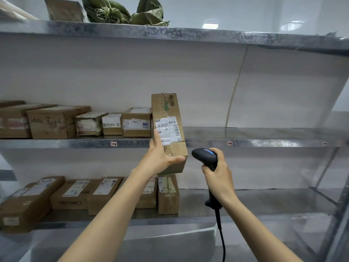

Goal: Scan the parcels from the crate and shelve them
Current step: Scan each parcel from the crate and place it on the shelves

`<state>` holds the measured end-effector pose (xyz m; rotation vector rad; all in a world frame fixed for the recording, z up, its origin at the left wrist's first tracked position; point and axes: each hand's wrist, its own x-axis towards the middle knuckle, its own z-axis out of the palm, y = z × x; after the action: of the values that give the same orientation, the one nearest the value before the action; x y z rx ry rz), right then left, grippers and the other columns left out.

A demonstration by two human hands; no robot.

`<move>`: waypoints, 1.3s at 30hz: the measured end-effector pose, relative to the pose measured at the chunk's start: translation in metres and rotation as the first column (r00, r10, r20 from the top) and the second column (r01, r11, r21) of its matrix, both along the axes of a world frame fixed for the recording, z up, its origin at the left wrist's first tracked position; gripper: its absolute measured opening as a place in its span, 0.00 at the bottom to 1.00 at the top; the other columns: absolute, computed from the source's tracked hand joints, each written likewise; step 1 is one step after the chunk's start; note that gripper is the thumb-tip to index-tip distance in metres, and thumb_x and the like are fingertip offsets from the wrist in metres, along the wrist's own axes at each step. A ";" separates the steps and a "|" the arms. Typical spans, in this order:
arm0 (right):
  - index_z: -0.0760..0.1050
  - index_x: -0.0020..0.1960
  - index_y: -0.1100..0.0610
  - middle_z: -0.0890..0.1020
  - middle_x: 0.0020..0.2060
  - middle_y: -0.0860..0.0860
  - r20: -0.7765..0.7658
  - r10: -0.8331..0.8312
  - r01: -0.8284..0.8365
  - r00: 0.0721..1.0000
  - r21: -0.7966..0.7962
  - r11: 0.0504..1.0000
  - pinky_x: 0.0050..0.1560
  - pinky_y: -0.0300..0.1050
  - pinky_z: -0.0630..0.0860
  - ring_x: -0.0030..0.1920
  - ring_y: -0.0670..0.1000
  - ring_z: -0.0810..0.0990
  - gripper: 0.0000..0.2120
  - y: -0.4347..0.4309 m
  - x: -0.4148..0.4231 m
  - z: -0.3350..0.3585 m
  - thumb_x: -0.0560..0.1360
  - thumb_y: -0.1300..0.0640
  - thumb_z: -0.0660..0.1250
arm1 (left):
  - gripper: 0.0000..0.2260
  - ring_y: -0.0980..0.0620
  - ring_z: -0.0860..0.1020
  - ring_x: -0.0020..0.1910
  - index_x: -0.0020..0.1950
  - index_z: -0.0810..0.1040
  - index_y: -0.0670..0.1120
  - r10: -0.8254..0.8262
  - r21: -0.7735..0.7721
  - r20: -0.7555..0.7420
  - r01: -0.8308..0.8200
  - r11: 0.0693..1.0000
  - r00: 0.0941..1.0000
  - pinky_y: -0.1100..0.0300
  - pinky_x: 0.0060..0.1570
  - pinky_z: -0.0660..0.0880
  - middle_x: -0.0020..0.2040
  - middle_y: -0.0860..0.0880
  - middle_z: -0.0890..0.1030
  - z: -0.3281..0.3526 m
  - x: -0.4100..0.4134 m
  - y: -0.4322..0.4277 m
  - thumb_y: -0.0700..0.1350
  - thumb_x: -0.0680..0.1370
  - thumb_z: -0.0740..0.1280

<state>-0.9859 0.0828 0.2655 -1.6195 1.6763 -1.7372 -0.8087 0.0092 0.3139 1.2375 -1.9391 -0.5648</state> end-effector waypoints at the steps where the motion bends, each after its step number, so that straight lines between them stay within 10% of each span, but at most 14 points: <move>1: 0.65 0.63 0.44 0.77 0.50 0.48 -0.001 -0.002 0.002 1.000 0.000 1.000 0.35 0.29 0.71 0.43 0.42 0.77 0.24 0.000 0.000 0.000 0.75 0.65 0.64 | 0.58 0.45 0.57 0.75 0.76 0.33 0.53 -0.007 0.009 0.009 0.007 1.000 1.000 0.43 0.71 0.62 0.79 0.48 0.49 0.000 0.001 0.000 0.59 0.66 0.76; 10: 0.65 0.63 0.43 0.77 0.48 0.47 -0.007 -0.017 0.017 1.000 -0.013 1.000 0.35 0.32 0.72 0.40 0.44 0.78 0.23 0.002 0.001 0.002 0.75 0.65 0.64 | 0.49 0.48 0.63 0.73 0.78 0.42 0.54 -0.034 -0.084 -0.046 0.030 0.996 0.998 0.42 0.69 0.66 0.76 0.50 0.60 0.003 0.008 0.001 0.57 0.70 0.74; 15: 0.65 0.63 0.43 0.78 0.47 0.49 -0.002 -0.017 0.017 1.000 -0.012 1.000 0.30 0.29 0.71 0.37 0.45 0.78 0.23 0.003 0.002 0.002 0.75 0.65 0.64 | 0.42 0.45 0.71 0.67 0.78 0.50 0.51 0.218 -0.305 -0.032 -0.217 0.927 0.975 0.46 0.57 0.75 0.72 0.48 0.67 0.005 0.002 0.006 0.65 0.72 0.65; 20: 0.65 0.61 0.40 0.78 0.47 0.47 -0.003 -0.021 0.021 1.000 -0.009 1.000 0.29 0.30 0.70 0.35 0.45 0.78 0.23 0.004 0.002 0.001 0.75 0.64 0.64 | 0.39 0.40 0.75 0.63 0.79 0.45 0.53 0.377 -0.432 -0.037 -0.355 0.829 0.925 0.45 0.50 0.77 0.78 0.44 0.55 0.003 -0.006 0.006 0.69 0.73 0.50; 30: 0.65 0.61 0.42 0.78 0.47 0.47 0.013 -0.022 0.023 1.000 -0.012 1.000 0.30 0.27 0.70 0.37 0.37 0.77 0.23 -0.004 -0.003 -0.004 0.75 0.65 0.65 | 0.30 0.39 0.69 0.69 0.77 0.41 0.56 0.201 -0.528 -0.149 -0.250 0.812 0.968 0.48 0.48 0.78 0.79 0.45 0.41 -0.010 -0.017 -0.010 0.61 0.78 0.50; 39: 0.65 0.59 0.39 0.78 0.45 0.44 0.034 -0.009 0.009 0.999 -0.016 1.000 0.30 0.29 0.71 0.34 0.40 0.77 0.24 -0.016 -0.004 -0.005 0.75 0.66 0.65 | 0.33 0.41 0.43 0.77 0.78 0.40 0.48 0.479 -0.594 -0.057 -0.415 0.689 0.876 0.39 0.72 0.42 0.77 0.45 0.36 -0.001 -0.025 -0.052 0.63 0.79 0.48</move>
<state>-0.9899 0.0664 0.2609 -1.5821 1.6607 -1.7768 -0.8334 -0.0432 0.3126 1.2592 -1.6024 0.3586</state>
